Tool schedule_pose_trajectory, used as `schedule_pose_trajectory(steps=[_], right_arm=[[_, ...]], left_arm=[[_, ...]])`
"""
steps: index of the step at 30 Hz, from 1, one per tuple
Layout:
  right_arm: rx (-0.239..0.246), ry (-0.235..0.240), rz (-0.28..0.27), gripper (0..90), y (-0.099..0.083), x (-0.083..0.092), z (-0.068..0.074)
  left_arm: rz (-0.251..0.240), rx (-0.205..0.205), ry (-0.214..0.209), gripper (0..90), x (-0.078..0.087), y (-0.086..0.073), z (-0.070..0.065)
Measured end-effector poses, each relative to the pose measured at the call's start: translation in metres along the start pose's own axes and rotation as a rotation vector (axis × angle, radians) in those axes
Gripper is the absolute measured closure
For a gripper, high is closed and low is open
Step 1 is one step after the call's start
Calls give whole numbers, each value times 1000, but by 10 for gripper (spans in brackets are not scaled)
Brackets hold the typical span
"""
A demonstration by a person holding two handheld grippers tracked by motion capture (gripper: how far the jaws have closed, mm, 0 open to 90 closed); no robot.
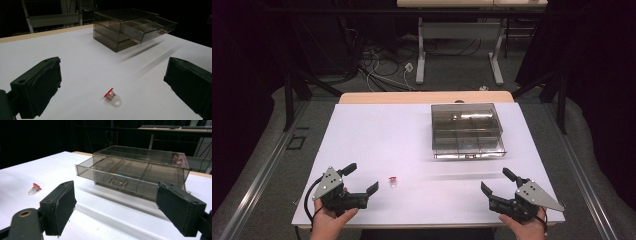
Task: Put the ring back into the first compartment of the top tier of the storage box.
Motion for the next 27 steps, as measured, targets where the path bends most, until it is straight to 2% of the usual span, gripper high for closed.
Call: schedule_pose_trajectory(steps=[4, 8, 11, 16, 22, 27], right_arm=[[-30, 5, 0, 150, -1, 1, -4], [-49, 6, 13, 148, -3, -2, -6], [-47, -15, 21, 148, -5, -4, -6], [-46, -13, 23, 148, -6, -3, -5], [-58, -17, 31, 148, -7, -4, -9], [-67, -18, 41, 148, -8, -5, -11]], left_arm=[[16, -17, -2, 13, -3, -1, -3], [20, -13, -15, 18, -5, -2, -7], [20, -9, -16, 19, -6, -2, -8], [34, -13, -8, 23, -10, -1, -7], [85, -13, -1, 39, -23, -4, -5], [109, -23, 2, 55, -30, -5, -6]])
Point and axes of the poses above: each handheld gripper's, and its own axes: x roughly backward along the jaws, y roughly out of its top, z roughly to its left, the point moved 2 cm from there along -x, roughly forward along the jaws, and after that the axes turned 4 degrees about y, right-handed, at the moved point
